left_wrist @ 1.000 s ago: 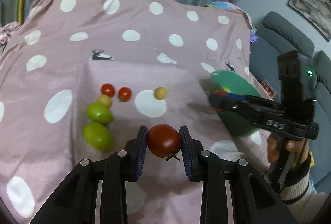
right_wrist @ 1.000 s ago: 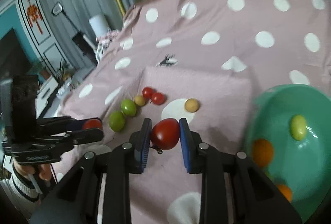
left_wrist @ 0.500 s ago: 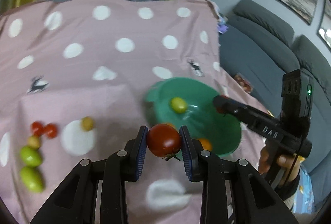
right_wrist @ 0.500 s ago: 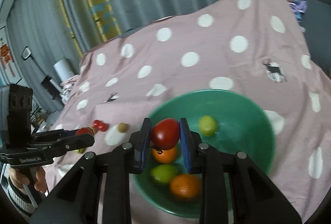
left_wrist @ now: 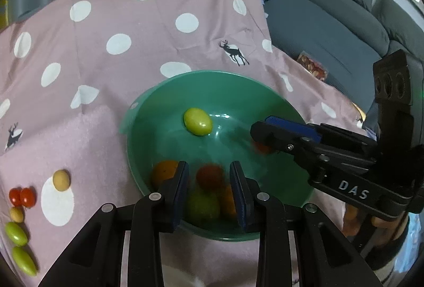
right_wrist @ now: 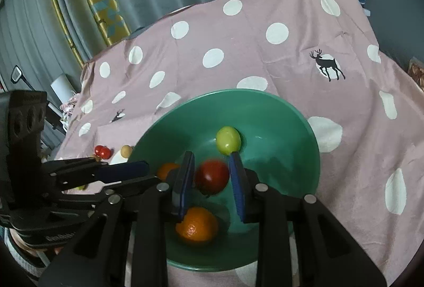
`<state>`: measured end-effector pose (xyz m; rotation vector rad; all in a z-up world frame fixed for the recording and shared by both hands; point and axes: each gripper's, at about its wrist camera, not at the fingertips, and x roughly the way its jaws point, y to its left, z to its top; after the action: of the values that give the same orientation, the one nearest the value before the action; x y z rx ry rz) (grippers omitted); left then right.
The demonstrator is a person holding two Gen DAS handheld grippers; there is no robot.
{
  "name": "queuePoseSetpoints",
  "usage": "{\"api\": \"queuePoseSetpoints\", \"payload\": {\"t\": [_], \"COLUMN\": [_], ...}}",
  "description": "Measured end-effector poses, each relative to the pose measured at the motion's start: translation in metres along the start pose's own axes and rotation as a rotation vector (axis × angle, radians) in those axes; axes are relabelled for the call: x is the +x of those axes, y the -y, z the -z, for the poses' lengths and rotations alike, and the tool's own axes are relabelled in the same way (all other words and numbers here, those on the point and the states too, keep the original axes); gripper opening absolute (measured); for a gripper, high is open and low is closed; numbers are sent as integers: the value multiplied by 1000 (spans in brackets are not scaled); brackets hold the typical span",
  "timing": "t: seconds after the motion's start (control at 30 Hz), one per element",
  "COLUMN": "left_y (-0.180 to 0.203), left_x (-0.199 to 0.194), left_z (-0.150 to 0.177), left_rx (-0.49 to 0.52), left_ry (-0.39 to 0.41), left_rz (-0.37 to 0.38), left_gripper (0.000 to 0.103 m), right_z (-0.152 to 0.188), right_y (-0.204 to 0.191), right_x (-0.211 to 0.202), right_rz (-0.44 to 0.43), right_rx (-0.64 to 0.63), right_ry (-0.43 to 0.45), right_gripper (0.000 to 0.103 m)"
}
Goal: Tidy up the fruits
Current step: 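Open both grippers to drop the red tomatoes into the bowl, then withdraw both grippers from the bowl toward the remaining fruit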
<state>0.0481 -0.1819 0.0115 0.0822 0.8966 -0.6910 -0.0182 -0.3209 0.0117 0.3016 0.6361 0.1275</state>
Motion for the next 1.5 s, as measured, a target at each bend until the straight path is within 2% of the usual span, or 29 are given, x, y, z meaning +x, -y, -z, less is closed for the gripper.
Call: {"api": "queuePoseSetpoints", "payload": {"t": [0.2,0.23,0.27,0.33,0.37,0.53,0.67,0.73,0.87,0.97,1.13,1.27,1.4,1.5], "left_y": [-10,-16,-20,-33,-39,-71,-95,-103,-117,-121,-120,-121,-128,-131], "left_x": [-11,-18,-22,-36,-42,-68,-87,-95,-113,-121,-131,-134,-132,-134], "left_z": [1,3,5,15,21,60,97,112,140,150,160,168,178,179], "left_rx": [-60,-84,-101,-152,-172,-274,-337,-375,-465,-493,-498,-481,-507,-495], "left_ry": [47,61,73,108,117,124,106,99,90,92,111,122,119,137], "left_rz": [-11,-21,-29,-49,-58,-159,-258,-276,-255,-261,-263,-271,-194,-171], "left_gripper": [32,43,58,69,71,71,71,71,72,72,72,73,73,73], "right_z": [-1,-1,-1,-1,-1,-1,-2,-2,9,25,54,72,80,84], "right_y": [7,10,13,19,23,23,-6,-23,-70,-99,-130,-141,-146,-149], "right_x": [-4,-7,-9,-12,-14,-16,-16,-16,-20,-20,-14,-6,3,12], "right_rz": [-16,-18,-21,-28,-37,-92,-201,-249,-368,-418,-440,-426,-415,-387], "right_rx": [34,46,62,96,119,159,79,25,-113,-190,-275,-304,-302,-297], "right_ry": [19,30,41,62,74,90,103,103,70,22,-56,-102,-134,-155], "right_gripper": [32,36,41,44,44,48,52,55,59,60,60,60,60,60]}}
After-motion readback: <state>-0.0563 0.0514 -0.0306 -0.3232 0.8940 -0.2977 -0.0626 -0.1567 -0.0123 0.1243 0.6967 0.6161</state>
